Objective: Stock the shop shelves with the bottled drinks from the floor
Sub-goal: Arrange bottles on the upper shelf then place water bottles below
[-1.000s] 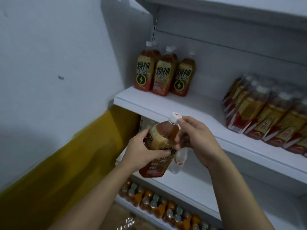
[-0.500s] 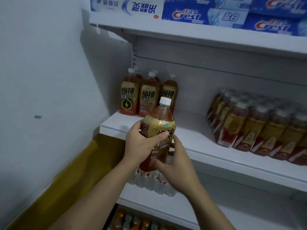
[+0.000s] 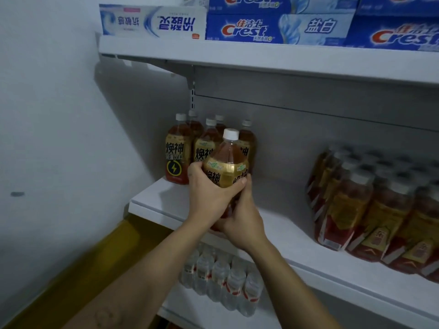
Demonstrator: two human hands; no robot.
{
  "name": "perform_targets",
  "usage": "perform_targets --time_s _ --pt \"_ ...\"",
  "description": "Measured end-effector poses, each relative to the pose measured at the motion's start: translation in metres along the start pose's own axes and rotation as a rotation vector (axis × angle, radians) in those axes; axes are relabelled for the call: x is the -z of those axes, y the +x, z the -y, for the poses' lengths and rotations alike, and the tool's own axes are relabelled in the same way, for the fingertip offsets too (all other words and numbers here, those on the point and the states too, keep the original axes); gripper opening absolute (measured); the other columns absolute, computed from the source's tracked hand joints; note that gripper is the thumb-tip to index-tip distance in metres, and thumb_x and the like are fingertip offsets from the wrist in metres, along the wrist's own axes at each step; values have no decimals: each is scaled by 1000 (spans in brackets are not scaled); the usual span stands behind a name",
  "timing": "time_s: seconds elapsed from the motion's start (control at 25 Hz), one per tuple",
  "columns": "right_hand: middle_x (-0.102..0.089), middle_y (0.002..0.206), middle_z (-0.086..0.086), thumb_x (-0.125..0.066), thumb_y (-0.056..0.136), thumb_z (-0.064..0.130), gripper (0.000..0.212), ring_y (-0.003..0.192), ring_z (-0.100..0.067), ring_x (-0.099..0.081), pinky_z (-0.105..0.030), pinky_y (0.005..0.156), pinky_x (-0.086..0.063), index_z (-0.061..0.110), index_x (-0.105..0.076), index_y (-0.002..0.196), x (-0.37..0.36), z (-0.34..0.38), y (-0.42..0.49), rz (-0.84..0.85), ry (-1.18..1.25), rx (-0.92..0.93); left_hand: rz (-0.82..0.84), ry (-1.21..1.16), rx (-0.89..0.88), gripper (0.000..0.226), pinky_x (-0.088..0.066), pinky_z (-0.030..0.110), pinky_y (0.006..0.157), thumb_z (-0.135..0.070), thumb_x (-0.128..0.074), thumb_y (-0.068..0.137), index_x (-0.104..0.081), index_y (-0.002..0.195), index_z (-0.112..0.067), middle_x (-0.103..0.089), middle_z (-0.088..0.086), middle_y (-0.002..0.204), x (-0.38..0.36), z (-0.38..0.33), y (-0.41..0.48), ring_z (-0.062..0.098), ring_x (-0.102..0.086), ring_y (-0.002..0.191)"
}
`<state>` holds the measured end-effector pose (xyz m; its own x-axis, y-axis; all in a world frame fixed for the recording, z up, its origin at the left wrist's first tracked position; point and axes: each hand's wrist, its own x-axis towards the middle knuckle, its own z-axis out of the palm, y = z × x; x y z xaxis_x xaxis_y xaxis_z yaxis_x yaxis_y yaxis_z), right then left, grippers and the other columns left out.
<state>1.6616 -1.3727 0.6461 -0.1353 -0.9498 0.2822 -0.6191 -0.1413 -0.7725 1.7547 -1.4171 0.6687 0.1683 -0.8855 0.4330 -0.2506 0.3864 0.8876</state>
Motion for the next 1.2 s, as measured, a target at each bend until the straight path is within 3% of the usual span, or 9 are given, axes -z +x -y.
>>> perform_targets --time_s 0.16,0.28,0.36,0.48,0.6,0.76,0.84,1.0,1.2 --pt "-57 126 11 -69 63 52 100 110 -12 -60 -41 89 -55 33 -16 146 10 -27 34 116 69 67 -53 -5 62 84 -40 18 89 -38 -92 56 -33 113 -21 -40 -1 119 -34 9 4 8 -46 107" --pt "-62 122 6 -69 77 20 63 114 -13 -60 -27 89 -49 20 -44 135 22 -45 66 197 84 74 -60 3 29 74 -40 19 91 -35 -89 64 -35 113 -20 -40 -1 119 -49 18 9 11 -45 109" --pt "-64 119 -4 -64 81 6 53 112 -24 -60 -25 82 -44 12 -49 131 28 -52 83 142 54 -13 1 61 -10 57 -43 23 90 -31 -83 73 -41 111 -21 -44 -3 114 -51 29 13 13 -48 108" --pt "-64 114 -8 -63 72 20 52 106 -28 -62 -32 83 -51 14 -52 123 25 -63 94 -95 77 -144 130 94 -27 30 -51 35 88 -26 -71 86 -50 107 -27 -53 -3 111 -52 45 18 14 -57 102" --pt "-62 114 -3 -70 61 47 76 102 -24 -62 -40 85 -55 22 -47 129 13 -67 97 -71 19 -100 152 44 13 25 -53 44 89 -12 -57 92 -53 110 -29 -61 -2 112 -52 52 28 13 -61 98" --pt "-60 122 -12 -78 74 24 76 109 -32 -60 -36 87 -52 13 -41 140 7 -74 112 -81 4 -111 219 -42 80 37 -53 50 91 0 -45 95 -55 112 -31 -64 2 105 -49 59 36 23 -62 101" --pt "-60 124 -16 -70 80 15 73 110 -34 -60 -36 86 -52 9 -35 144 -1 -74 111 -80 9 -116 248 -35 86 40 -53 45 93 1 -44 96 -54 121 -29 -61 -2 105 -50 59 35 20 -61 104" --pt "-46 132 -16 -82 75 31 89 115 -32 -53 -36 93 -49 7 -34 146 -12 -70 108 -161 52 -127 268 -77 89 44 -53 36 93 4 -42 95 -55 124 -26 -63 -2 109 -51 66 36 17 -62 106" --pt "-52 129 -15 -71 84 18 65 116 -33 -55 -36 95 -48 8 -41 141 -5 -70 125 -128 9 -213 361 94 59 41 -43 6 81 -3 -49 97 -46 135 -17 -58 -4 107 -45 71 45 10 -57 100"
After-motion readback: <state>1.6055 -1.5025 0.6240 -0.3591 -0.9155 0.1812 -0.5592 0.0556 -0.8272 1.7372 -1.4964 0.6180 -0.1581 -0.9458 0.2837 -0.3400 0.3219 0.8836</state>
